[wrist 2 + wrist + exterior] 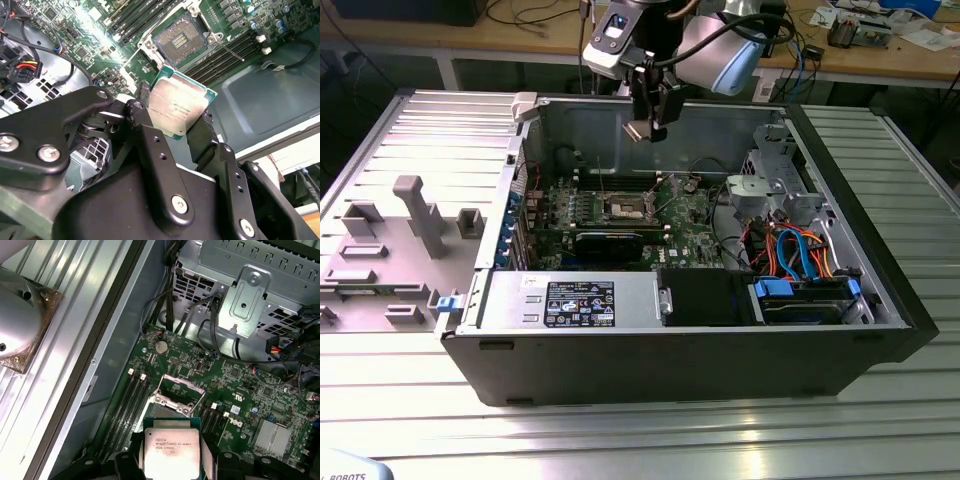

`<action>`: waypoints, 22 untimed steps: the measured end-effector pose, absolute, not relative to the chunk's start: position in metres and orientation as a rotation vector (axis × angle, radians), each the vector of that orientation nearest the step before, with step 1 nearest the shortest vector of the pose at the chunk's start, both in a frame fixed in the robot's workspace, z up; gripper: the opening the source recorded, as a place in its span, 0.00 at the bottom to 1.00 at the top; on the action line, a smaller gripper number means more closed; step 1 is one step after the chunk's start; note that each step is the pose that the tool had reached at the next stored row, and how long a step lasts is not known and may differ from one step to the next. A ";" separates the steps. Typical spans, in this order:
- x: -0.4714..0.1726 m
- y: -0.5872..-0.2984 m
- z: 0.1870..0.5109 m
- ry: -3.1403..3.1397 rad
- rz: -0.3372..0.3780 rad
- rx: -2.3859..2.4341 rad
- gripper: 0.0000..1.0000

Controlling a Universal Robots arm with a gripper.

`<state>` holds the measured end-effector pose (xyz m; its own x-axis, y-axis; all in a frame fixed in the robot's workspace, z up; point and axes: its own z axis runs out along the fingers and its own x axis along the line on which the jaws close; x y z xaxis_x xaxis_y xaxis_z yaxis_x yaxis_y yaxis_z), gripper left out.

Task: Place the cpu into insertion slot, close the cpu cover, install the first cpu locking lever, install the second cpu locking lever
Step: 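Place the cpu into insertion slot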

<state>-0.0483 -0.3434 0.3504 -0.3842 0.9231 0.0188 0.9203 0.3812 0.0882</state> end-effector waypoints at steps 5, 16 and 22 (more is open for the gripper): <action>-0.049 -0.343 0.349 2.526 0.129 1.803 0.54; -0.049 -0.343 0.346 2.439 0.123 1.910 0.54; -0.049 -0.343 0.346 2.431 0.123 1.920 0.54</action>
<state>-0.0492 -0.3434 0.3464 -0.2325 0.9725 0.0165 0.9692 0.2302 0.0876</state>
